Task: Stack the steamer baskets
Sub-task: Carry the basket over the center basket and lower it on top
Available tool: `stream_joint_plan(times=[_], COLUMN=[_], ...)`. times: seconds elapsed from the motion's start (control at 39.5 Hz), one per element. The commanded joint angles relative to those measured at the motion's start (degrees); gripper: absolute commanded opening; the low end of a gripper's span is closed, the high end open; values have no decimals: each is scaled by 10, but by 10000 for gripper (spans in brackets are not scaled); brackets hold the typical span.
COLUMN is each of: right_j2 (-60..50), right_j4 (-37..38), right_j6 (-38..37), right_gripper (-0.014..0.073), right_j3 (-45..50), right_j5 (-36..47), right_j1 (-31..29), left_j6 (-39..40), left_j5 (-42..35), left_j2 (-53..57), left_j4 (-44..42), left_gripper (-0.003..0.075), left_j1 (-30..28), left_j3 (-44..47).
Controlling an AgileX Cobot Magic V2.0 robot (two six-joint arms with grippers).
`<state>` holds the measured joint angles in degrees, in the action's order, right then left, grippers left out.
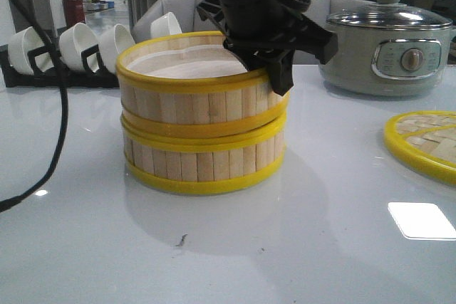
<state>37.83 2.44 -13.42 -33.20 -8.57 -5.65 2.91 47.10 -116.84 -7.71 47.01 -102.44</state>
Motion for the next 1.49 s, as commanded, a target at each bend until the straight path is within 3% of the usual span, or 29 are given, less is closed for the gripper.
stream_joint_plan(times=[0.0, 1.47], right_j2=[1, 1], right_j4=[3, 3], right_j6=[4, 4], right_gripper=[442, 442], right_j3=[-23, -23], right_j5=[47, 30], right_j1=[0, 0], left_j6=[-2, -1], left_j5=[-26, -23], left_j2=[33, 33], left_j4=[-18, -9], left_gripper=[88, 88], left_j1=[-1, -5], left_j3=[-26, -22])
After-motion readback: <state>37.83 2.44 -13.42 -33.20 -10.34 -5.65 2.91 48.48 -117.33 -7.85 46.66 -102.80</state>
